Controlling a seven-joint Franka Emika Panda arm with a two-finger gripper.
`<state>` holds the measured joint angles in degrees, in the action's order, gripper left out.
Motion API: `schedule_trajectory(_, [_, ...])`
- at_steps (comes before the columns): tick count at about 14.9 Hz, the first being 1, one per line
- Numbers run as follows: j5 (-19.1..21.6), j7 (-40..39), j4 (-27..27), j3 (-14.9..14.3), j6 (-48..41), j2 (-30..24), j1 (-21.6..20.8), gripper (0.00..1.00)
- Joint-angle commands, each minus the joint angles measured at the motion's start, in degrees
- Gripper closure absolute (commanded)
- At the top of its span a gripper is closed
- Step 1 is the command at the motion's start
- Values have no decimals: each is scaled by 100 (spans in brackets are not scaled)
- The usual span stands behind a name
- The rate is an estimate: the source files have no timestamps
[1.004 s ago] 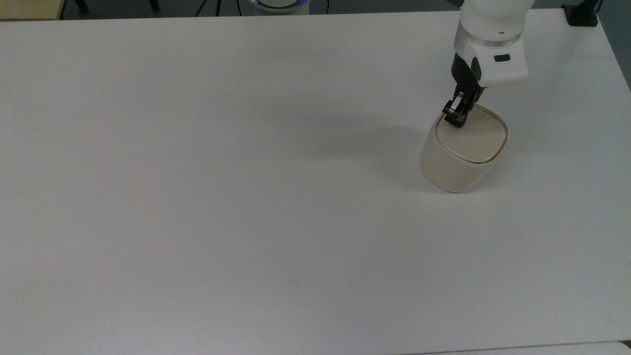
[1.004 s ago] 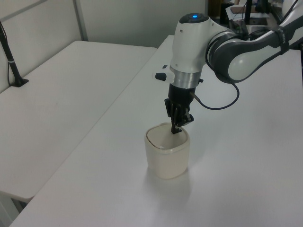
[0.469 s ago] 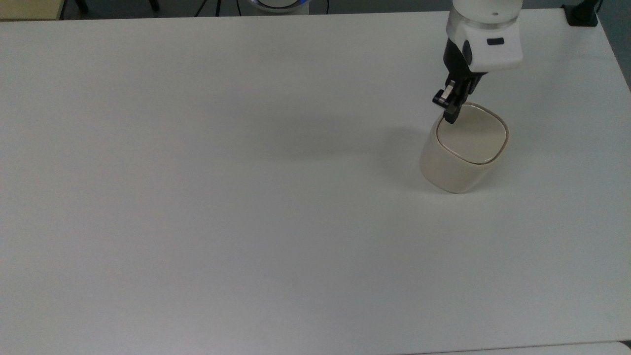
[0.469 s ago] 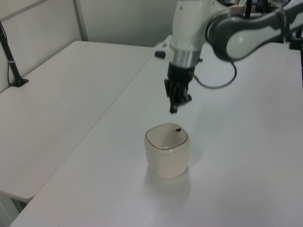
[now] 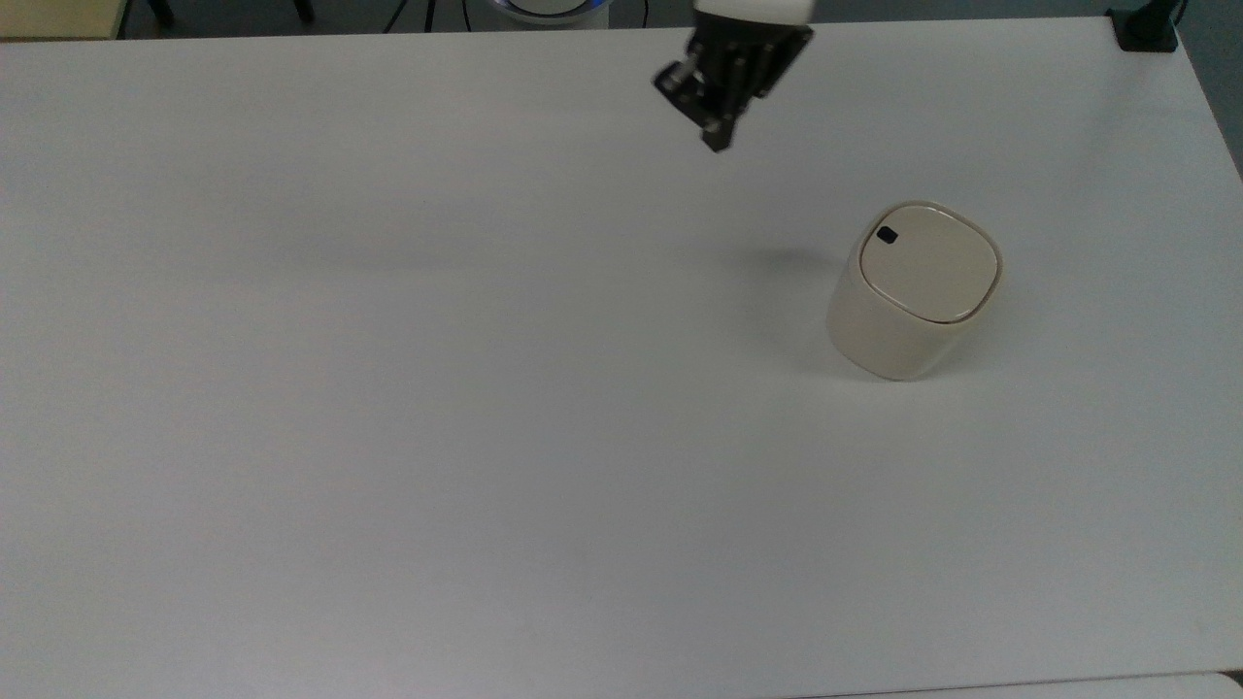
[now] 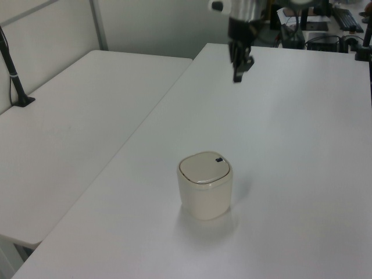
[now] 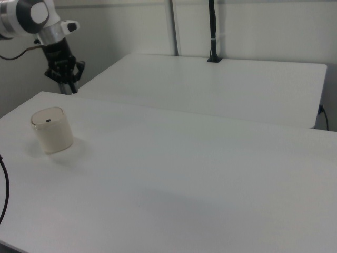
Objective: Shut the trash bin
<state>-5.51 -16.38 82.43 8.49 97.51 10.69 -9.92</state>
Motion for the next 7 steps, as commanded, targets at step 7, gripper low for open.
schedule_trajectory(7, [14,1243,371,-277,-899,-744,1159,98])
